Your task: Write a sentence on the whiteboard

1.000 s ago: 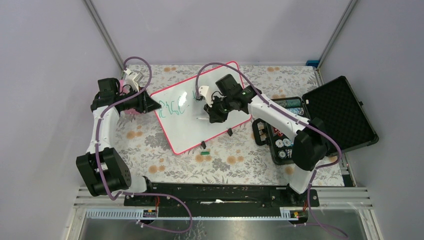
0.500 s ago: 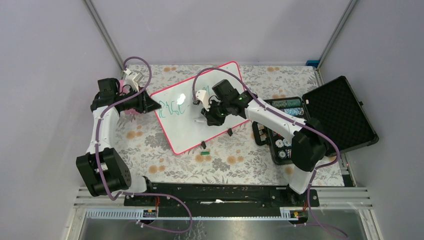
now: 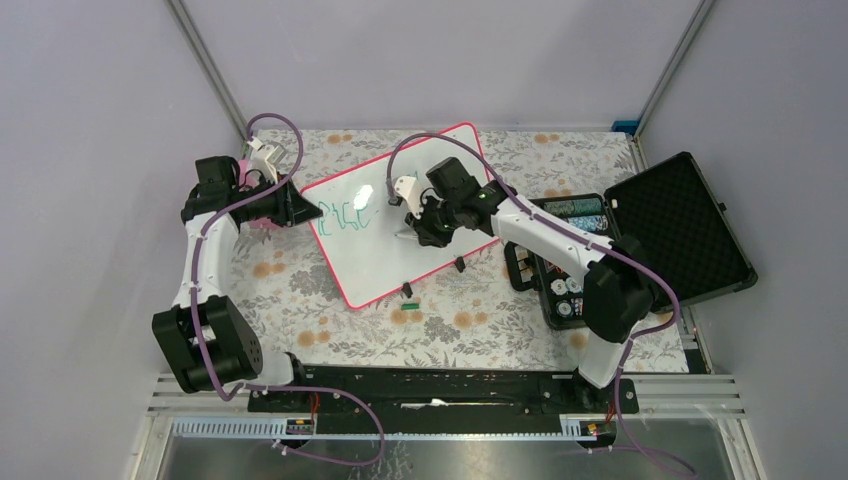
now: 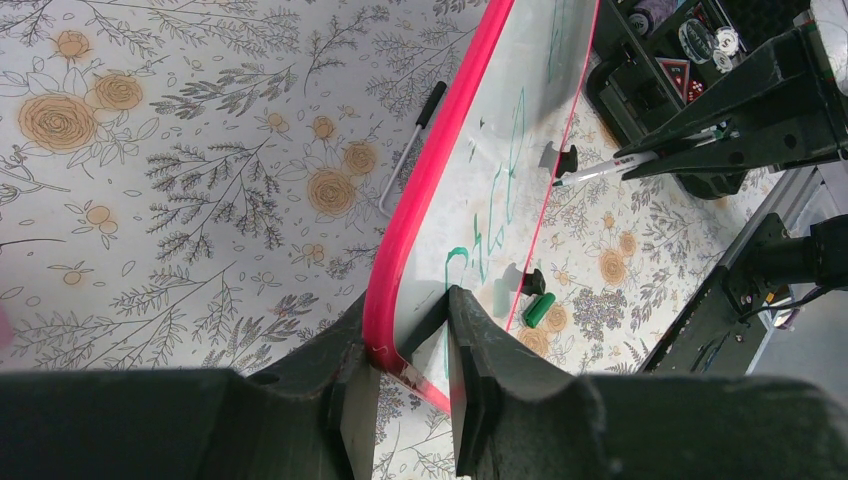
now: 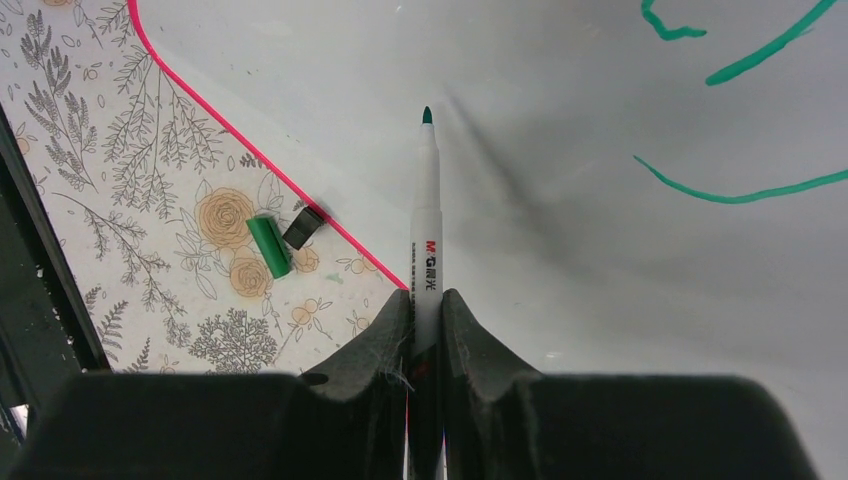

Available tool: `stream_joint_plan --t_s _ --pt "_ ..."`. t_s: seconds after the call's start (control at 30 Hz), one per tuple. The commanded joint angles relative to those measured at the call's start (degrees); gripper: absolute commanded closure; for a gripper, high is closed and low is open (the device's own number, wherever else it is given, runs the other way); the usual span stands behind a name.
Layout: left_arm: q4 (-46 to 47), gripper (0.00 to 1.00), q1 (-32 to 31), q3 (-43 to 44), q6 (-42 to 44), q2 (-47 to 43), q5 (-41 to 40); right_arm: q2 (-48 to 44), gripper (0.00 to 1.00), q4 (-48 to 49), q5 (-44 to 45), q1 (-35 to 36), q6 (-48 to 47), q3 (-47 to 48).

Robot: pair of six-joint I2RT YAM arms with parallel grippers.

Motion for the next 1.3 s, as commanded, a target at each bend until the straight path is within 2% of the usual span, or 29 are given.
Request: stream_joint_plan --t_s 0.0,0.87,1.27 --pt "1.3 1.0 -0.5 0.1 3.1 -1.5 -0.7 -0.9 1.0 1.1 -0.3 -0.7 -0.4 0.2" --pt "1.3 1.0 -0.6 0.1 3.3 -1.6 -0.8 4.0 1.0 -0.4 0.1 0.3 -0.7 5.1" --pt "1.3 1.0 -0.5 0.1 3.4 -1.5 -1.1 4.6 1.0 -0.9 -0.4 1.5 -1.7 4.0"
